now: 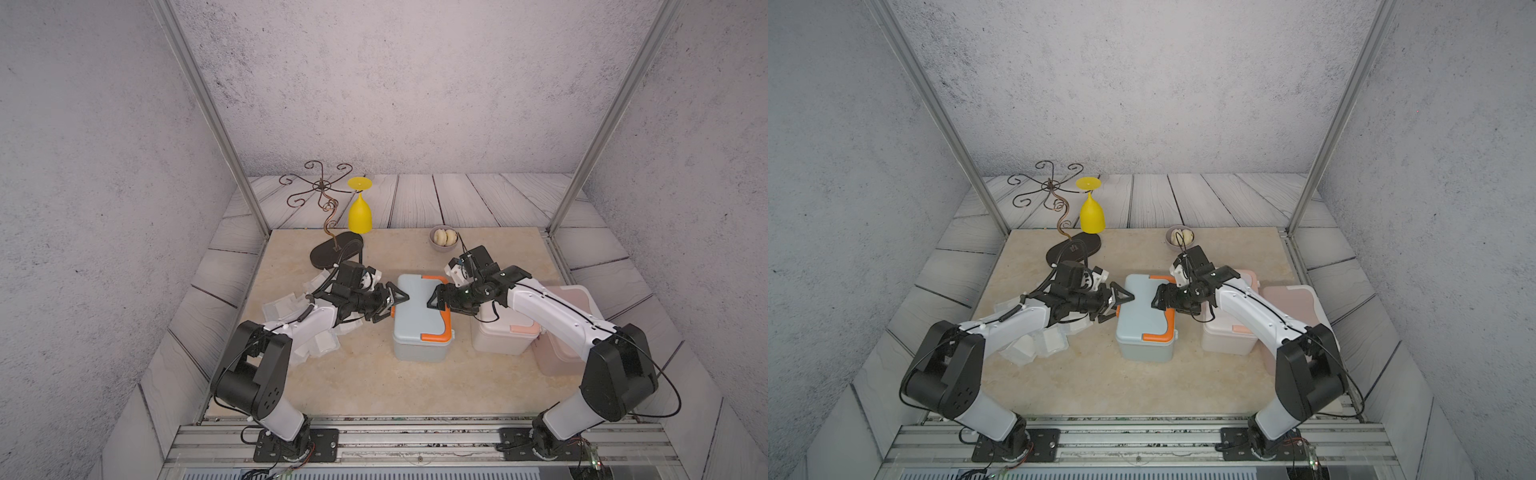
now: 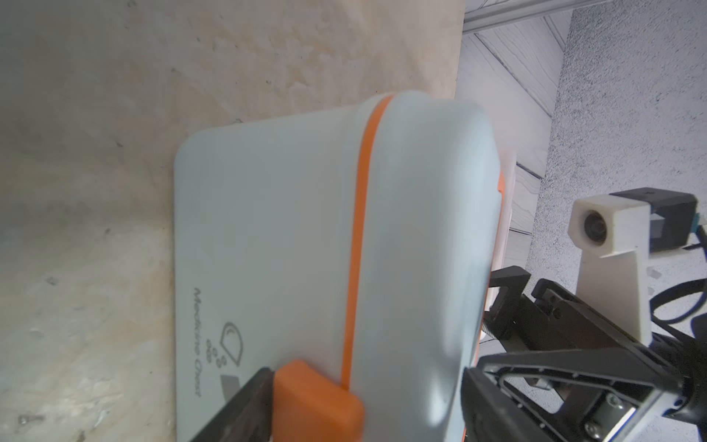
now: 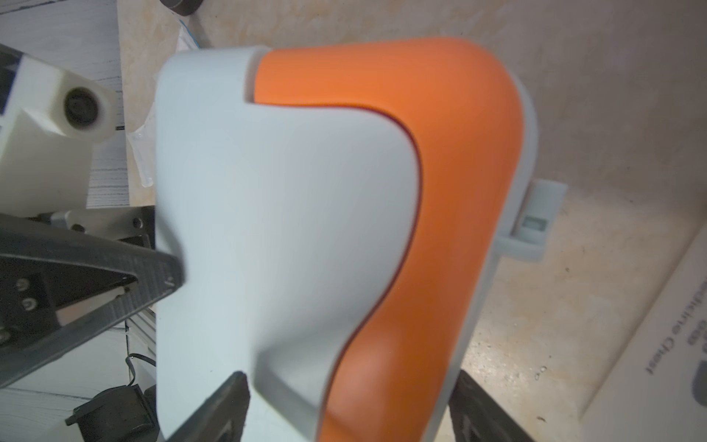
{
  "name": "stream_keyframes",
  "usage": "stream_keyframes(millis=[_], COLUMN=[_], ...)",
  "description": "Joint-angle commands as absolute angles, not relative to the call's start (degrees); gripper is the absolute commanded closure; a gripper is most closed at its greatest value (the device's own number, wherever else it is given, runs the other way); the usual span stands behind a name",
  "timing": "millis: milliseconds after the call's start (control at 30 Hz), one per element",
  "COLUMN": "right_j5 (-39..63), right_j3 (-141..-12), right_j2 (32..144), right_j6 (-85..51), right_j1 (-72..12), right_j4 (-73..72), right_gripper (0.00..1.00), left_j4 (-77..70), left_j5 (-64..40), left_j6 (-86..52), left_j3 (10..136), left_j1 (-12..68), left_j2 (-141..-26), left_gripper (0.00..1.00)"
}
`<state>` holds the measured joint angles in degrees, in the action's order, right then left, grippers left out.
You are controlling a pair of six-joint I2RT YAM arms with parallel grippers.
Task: Open first aid kits and take out gauze
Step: Adjust the first aid kit at the center of the board, then reset both arms
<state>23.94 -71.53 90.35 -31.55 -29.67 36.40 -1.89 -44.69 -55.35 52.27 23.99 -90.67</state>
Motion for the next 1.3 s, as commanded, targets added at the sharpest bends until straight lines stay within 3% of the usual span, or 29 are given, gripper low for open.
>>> stream_keyframes(millis=[0, 200, 400, 433, 533, 833, 1000, 1267], right_j5=[25.68, 6.36, -9.23, -11.11, -15.71, -16.73, -16.87, -16.2], right_j3=[-74.18, -77.0, -70.95, -69.48, -65.13, -49.21, -40.64, -34.86], right_j2=[92.21, 84.84, 71.65, 69.96, 65.73, 59.94, 61.41, 70.83], right_j6=[-30.44, -24.43, -17.66, -16.69, -14.17, -5.37, -4.44, -7.1], right_j1=[-30.9, -29.89, -28.41, -27.96, -26.07, -19.96, -16.64, -9.26], right_j4=[35.8, 42.03, 34.93, 32.99, 28.04, 8.16, -5.41, -15.82], right_gripper=[0.16, 0.01, 0.01, 0.01, 0.01, 0.01, 0.01, 0.01], left_j4=[0.61, 10.66, 22.11, 23.37, 27.02, 25.61, 15.15, -0.1], left_j5=[-45.51, -42.85, -35.69, -33.83, -24.58, 4.62, 13.05, 21.77], left_j6=[-52.85, -46.67, -39.24, -38.15, -34.68, -28.74, -25.77, -15.57], left_j3=[53.46, 55.17, 59.42, 59.87, 60.86, 55.56, 47.26, 37.98], left_j1=[22.61, 18.53, 17.06, 16.97, 16.79, 16.38, 16.13, 15.73], left_j2=[-88.95, -84.42, -78.74, -77.56, -73.36, -58.44, -55.19, -59.85], left_gripper=[0.22, 0.2, 0.13, 0.0, 0.0, 0.0, 0.0, 0.0])
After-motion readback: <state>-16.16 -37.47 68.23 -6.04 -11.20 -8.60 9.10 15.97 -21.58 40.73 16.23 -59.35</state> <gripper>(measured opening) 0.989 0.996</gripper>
